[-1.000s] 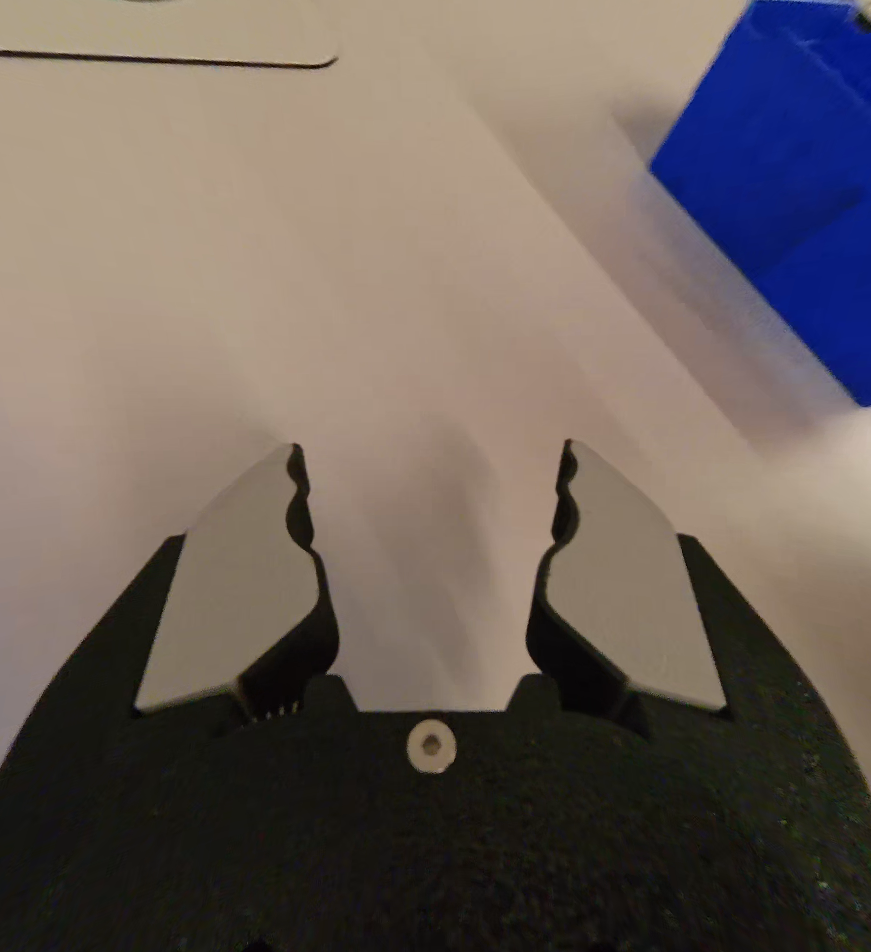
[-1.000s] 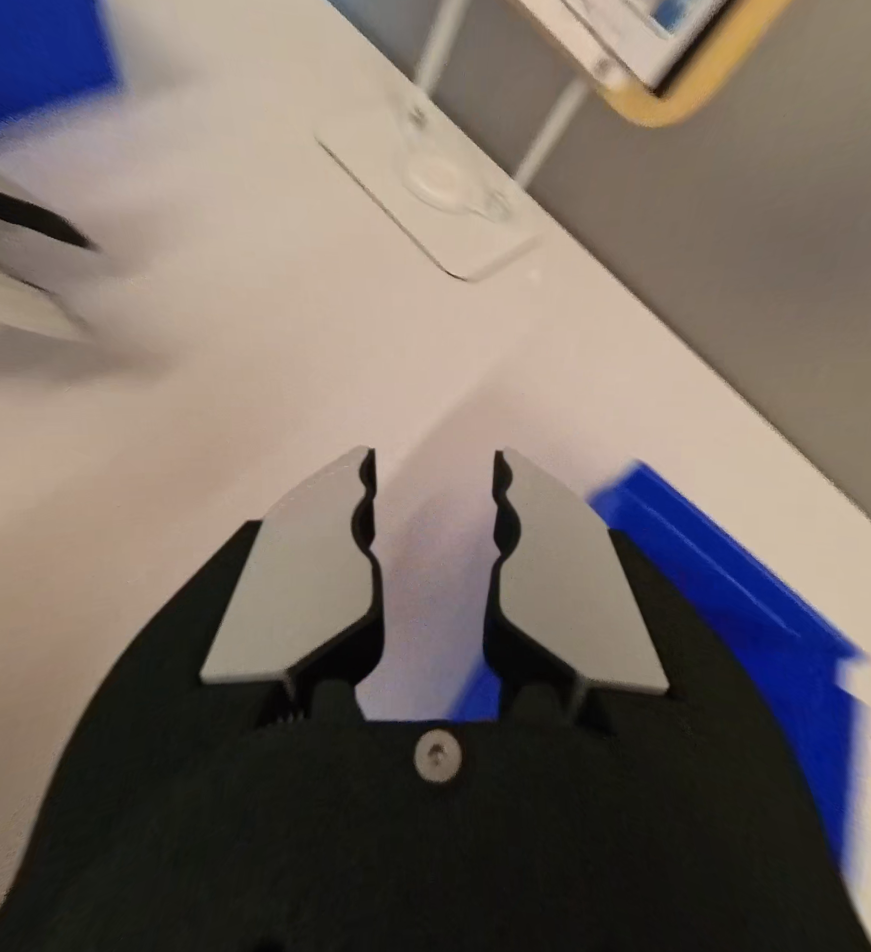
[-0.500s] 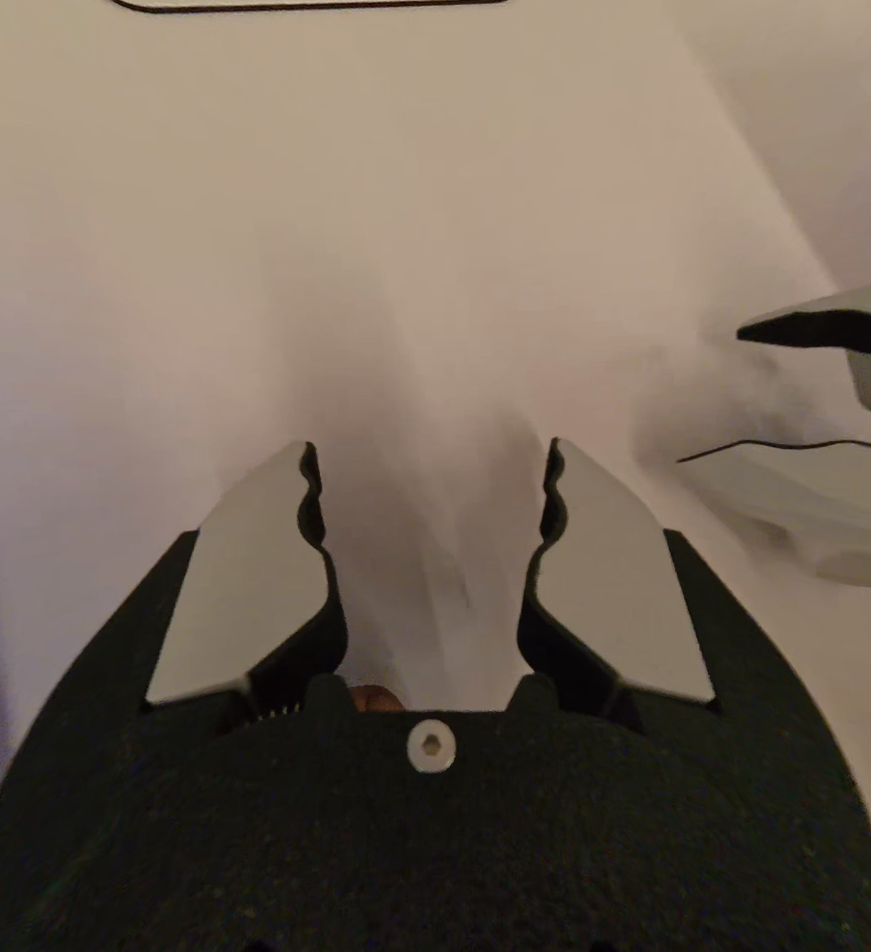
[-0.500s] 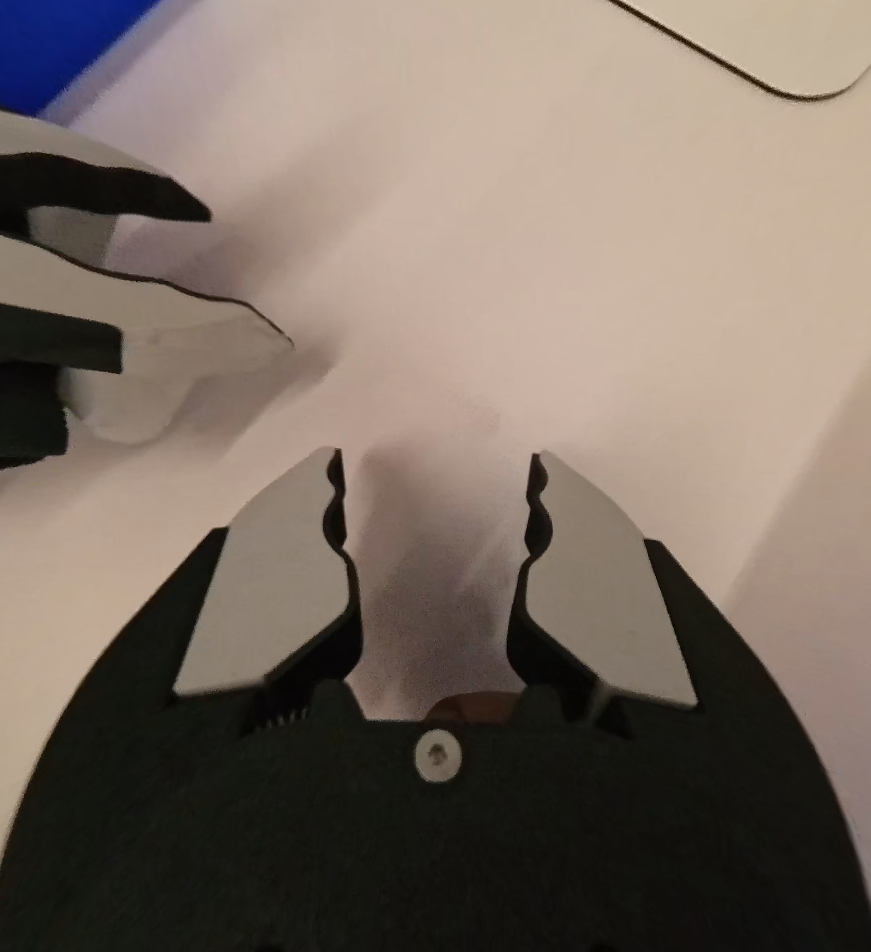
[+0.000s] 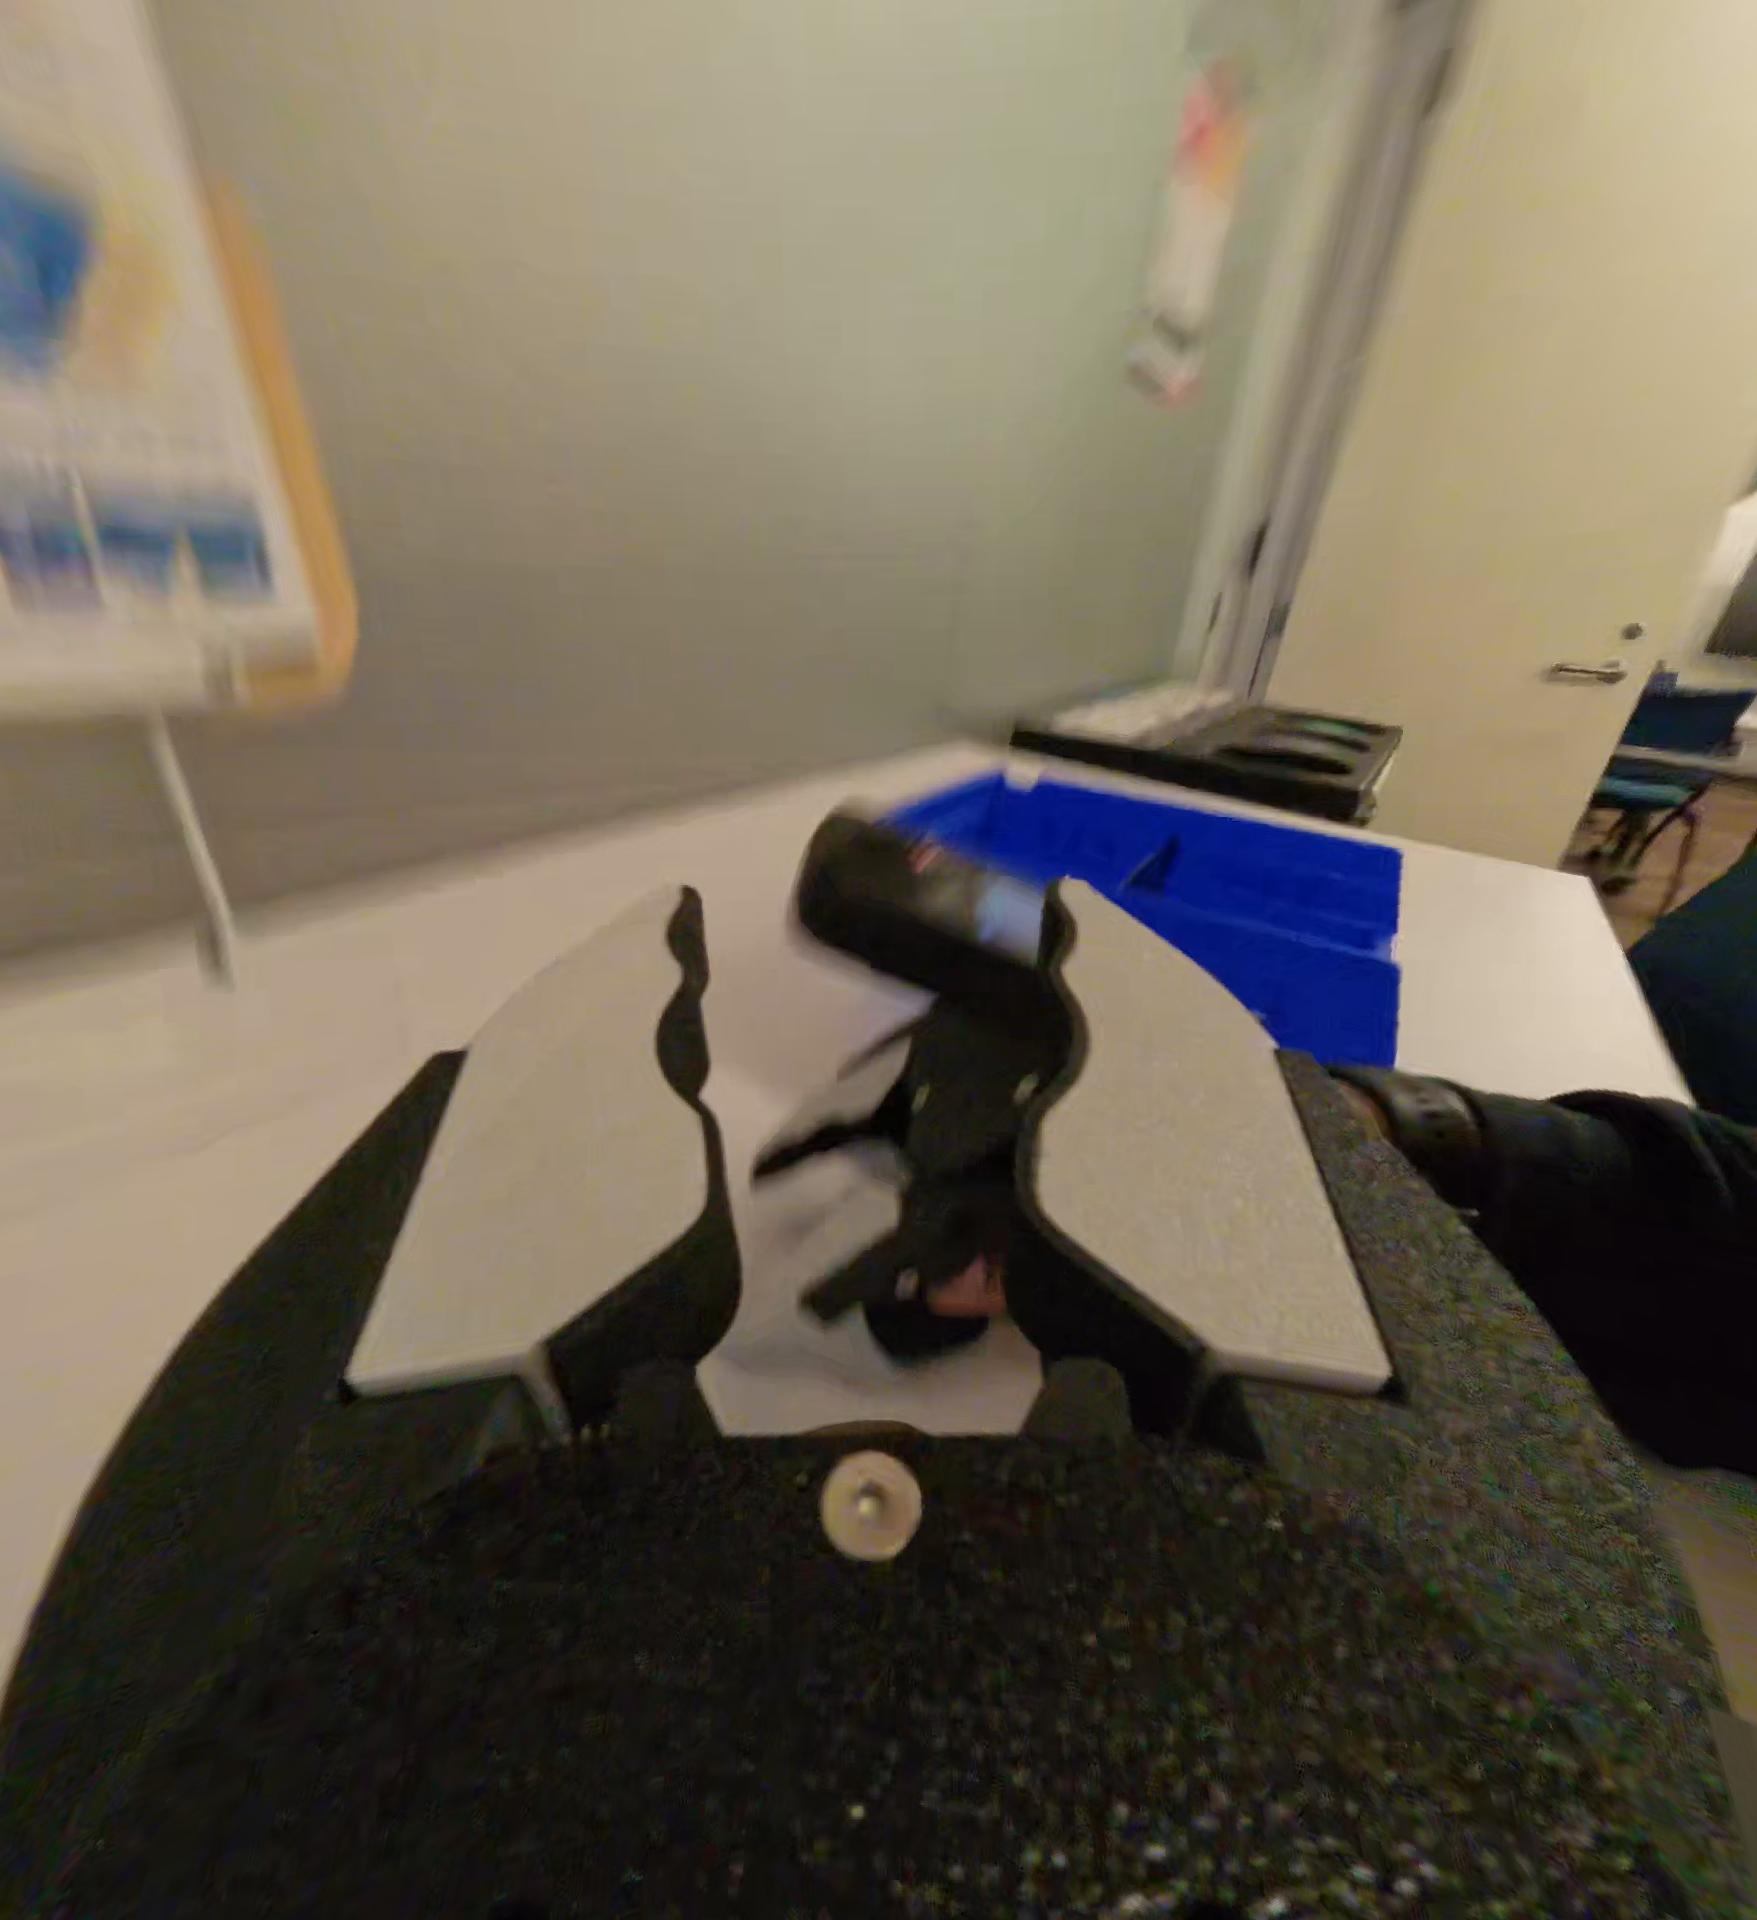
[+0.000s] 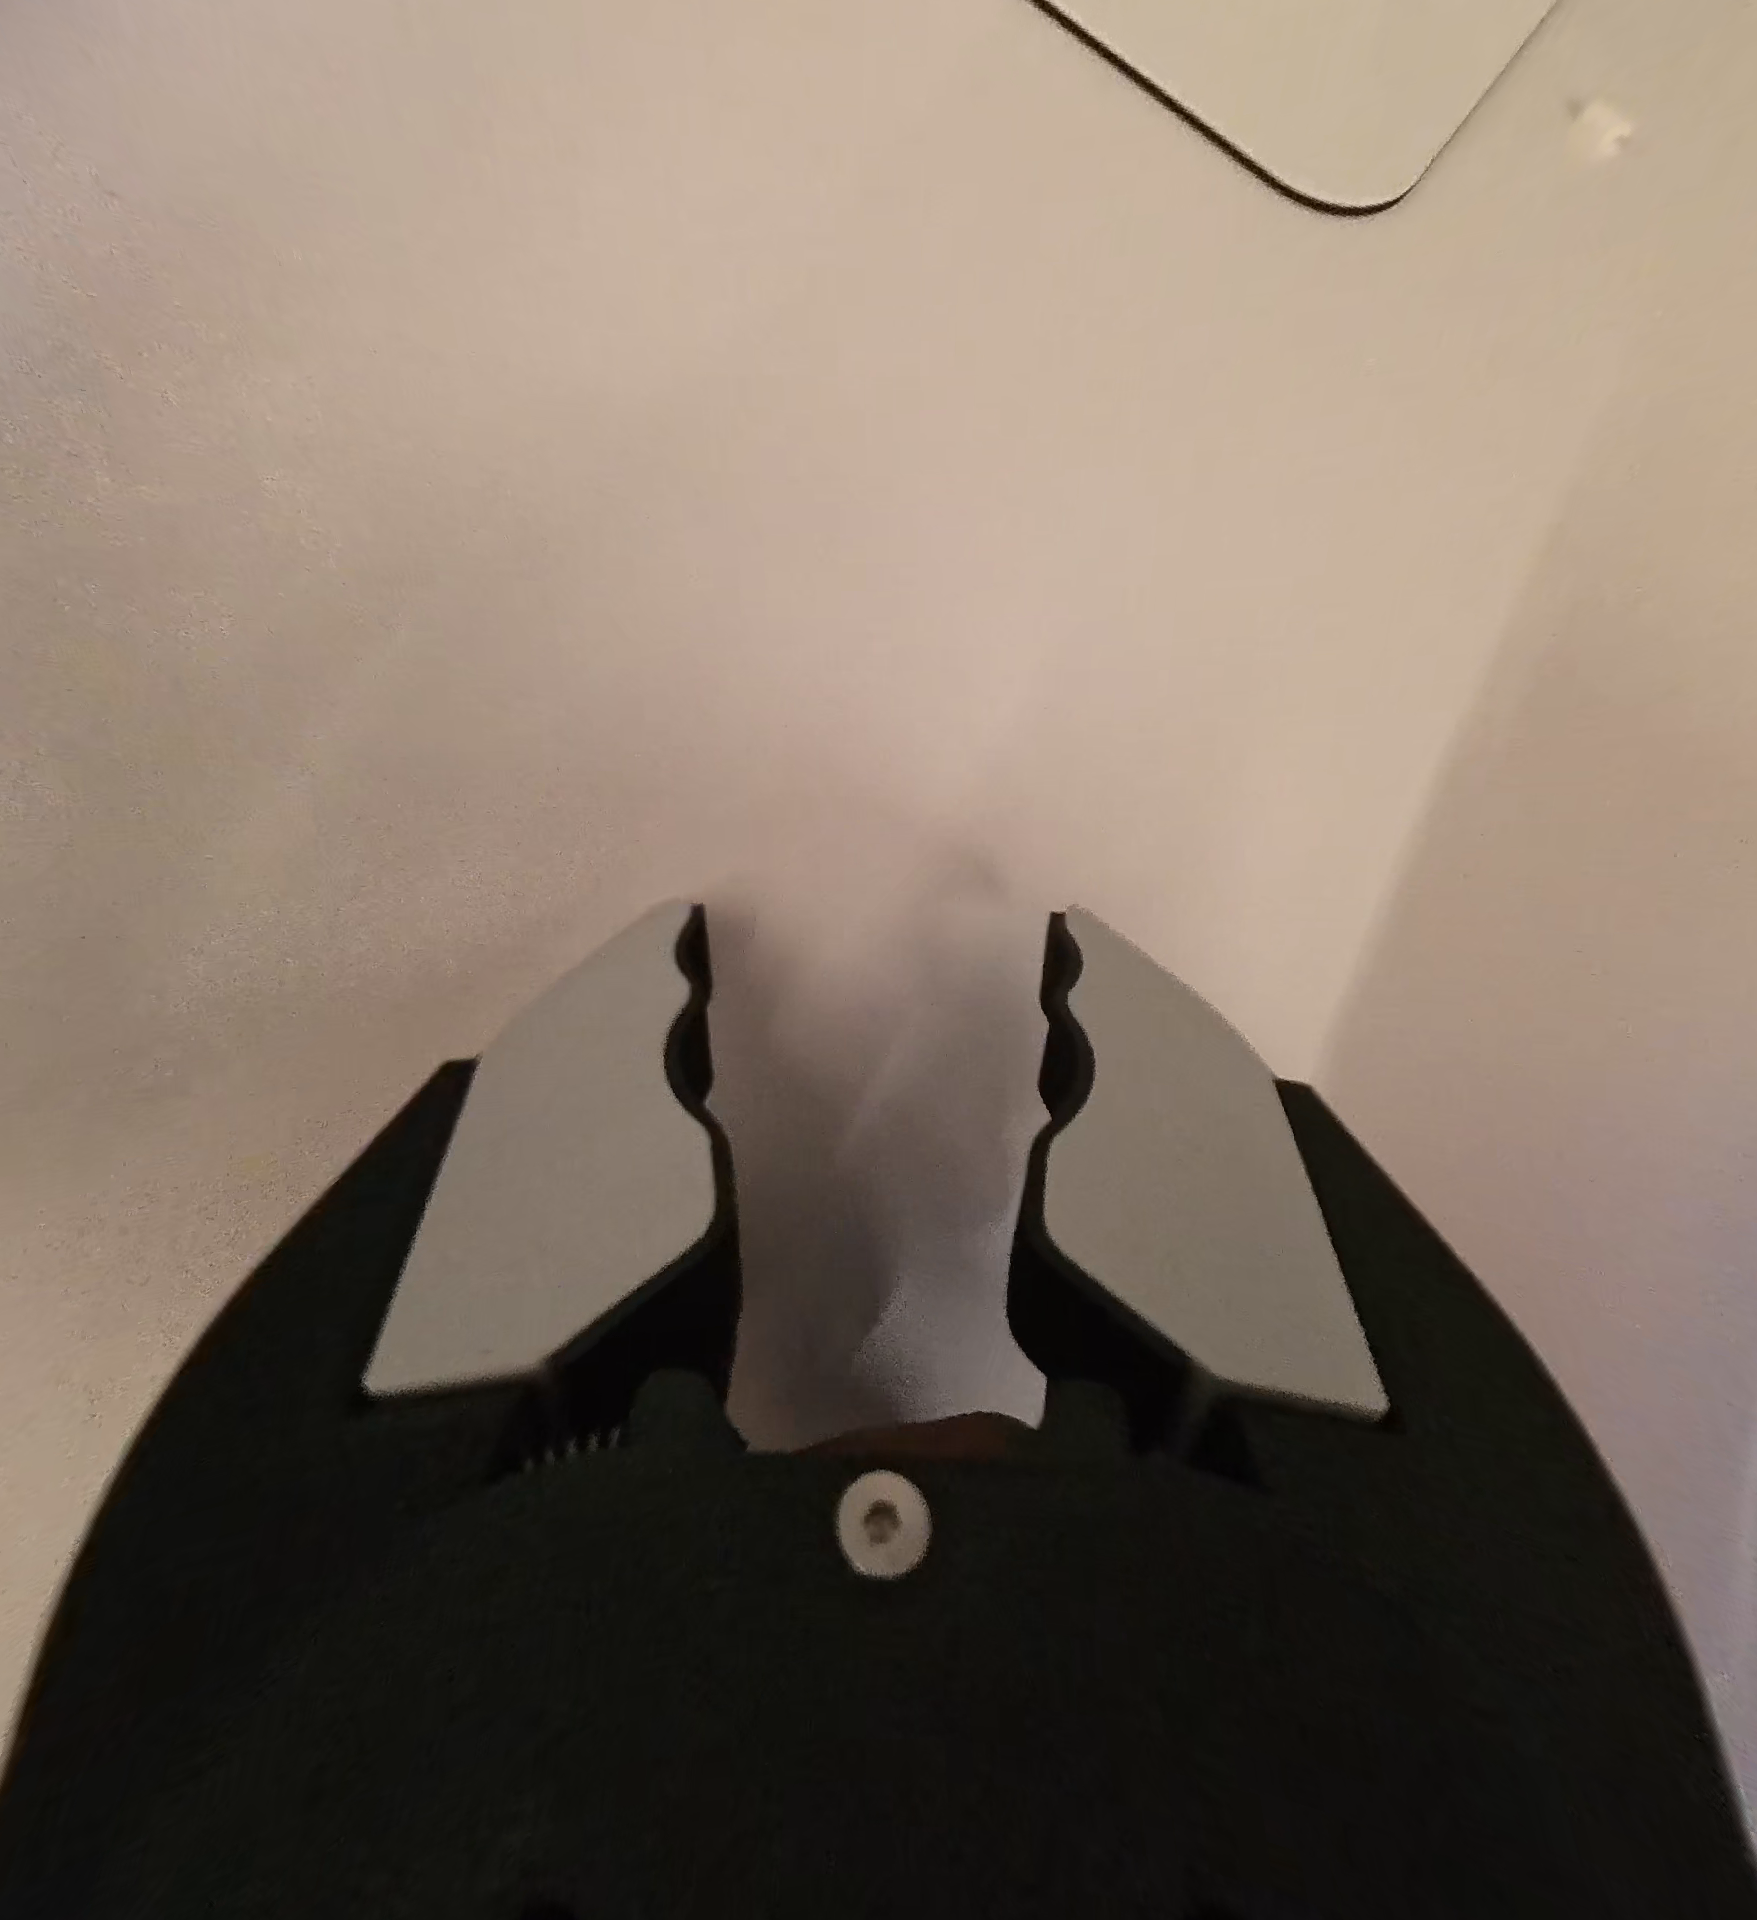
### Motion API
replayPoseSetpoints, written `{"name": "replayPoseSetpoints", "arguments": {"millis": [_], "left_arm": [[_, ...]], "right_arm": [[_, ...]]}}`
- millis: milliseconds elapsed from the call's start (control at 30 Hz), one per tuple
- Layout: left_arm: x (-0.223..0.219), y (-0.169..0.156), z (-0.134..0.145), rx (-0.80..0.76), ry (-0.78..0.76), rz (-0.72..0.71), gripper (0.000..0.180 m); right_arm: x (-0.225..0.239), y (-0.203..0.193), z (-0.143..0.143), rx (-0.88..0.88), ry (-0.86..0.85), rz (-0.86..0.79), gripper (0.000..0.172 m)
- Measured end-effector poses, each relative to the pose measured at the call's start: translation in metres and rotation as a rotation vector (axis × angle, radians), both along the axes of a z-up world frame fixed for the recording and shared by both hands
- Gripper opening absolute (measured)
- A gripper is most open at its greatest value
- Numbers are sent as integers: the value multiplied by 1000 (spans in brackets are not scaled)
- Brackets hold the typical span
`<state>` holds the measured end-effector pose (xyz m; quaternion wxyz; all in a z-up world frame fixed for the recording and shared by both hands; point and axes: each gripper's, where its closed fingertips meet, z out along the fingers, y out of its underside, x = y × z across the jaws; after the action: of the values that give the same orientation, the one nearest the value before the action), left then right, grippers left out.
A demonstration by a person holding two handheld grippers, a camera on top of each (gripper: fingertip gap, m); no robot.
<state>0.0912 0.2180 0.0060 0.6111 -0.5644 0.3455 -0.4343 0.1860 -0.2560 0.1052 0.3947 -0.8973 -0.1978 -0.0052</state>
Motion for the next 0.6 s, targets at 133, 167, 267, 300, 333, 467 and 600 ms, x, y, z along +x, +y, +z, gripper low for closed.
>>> {"name": "replayPoseSetpoints", "arguments": {"millis": [133, 167, 267, 300, 333, 467, 600], "left_arm": [[19, -67, 34, 511, -40, -47, 71], [27, -82, 34, 572, -28, -82, 73], [51, -112, 30, 706, 28, -156, 84], [59, -116, 26, 759, 74, -160, 86], [68, -118, 19, 813, 139, -154, 88], [93, -112, -15, 942, 393, -128, 92], [98, -106, -37, 965, 508, -111, 87]], "right_arm": [[0, 2, 4, 58, -72, -7, 60], [1, 2, 5, 62, -79, -13, 59], [1, 2, 4, 59, -95, -25, 58], [1, 2, 4, 58, -103, -26, 58], [1, 2, 5, 57, -113, -27, 58], [1, 3, 5, 63, -152, -25, 57], [1, 2, 6, 75, -161, -29, 55]]}}
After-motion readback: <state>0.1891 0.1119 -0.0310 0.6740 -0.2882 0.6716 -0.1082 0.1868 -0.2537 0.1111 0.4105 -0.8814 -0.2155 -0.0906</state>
